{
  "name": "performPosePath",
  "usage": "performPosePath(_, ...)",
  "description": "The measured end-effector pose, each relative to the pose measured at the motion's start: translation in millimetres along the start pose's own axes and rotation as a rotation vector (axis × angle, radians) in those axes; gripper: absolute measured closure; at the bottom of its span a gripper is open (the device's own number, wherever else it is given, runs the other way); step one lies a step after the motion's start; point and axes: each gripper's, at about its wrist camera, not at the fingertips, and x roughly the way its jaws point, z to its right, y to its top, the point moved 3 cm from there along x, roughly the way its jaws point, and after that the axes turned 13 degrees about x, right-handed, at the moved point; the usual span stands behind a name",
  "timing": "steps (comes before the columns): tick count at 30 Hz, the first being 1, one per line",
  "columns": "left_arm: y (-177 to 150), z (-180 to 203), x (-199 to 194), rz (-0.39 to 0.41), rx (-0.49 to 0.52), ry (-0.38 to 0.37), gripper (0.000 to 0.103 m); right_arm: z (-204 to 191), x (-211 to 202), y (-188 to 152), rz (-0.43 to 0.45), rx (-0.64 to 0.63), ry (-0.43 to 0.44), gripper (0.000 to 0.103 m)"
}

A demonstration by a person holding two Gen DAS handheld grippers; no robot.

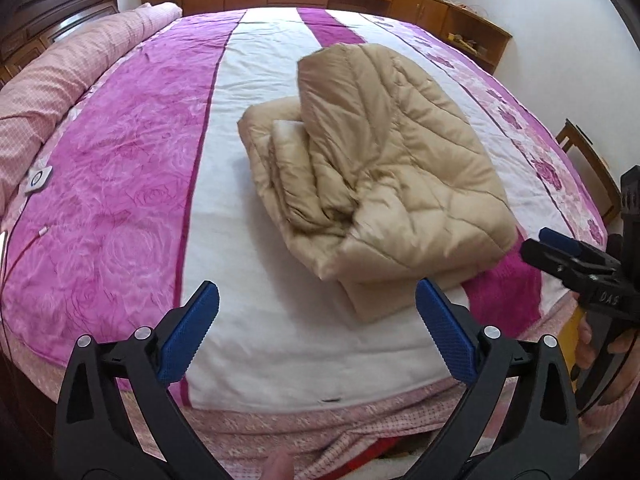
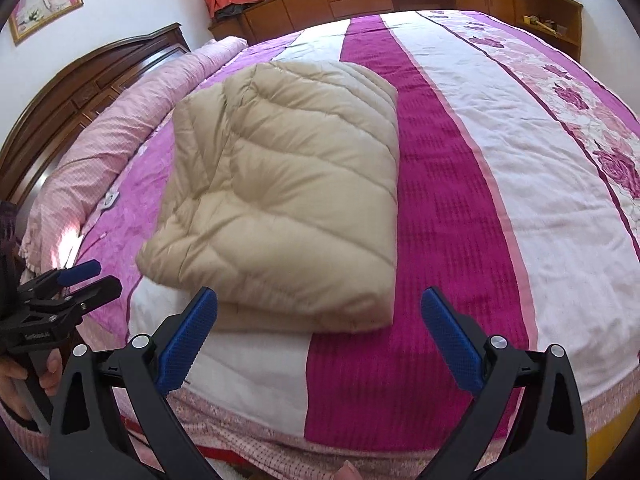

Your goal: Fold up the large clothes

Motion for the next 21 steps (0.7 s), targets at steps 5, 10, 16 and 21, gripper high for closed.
performPosePath(5, -10, 12, 3, -0.016, -0.025, 0.008, 0.005, 0, 2, -18, -0.012, -0.020, -0.036, 0.006)
performPosePath(10, -18, 23, 15, -0.044, -0.030, 0.012, 0.005, 3, 8, -33, -0.026, -0.028, -0.070, 0.006)
performPosePath(16, -10, 21, 12, -0.016, -0.060, 0.005, 0.005, 10, 5, -29, -0.005, -0.005, -0.070, 0.006)
performPosePath(21, 27, 18, 2, 0.078, -0.036, -0.004, 0.005, 21, 2, 0, 0.046, 0.052, -0.065, 0.006)
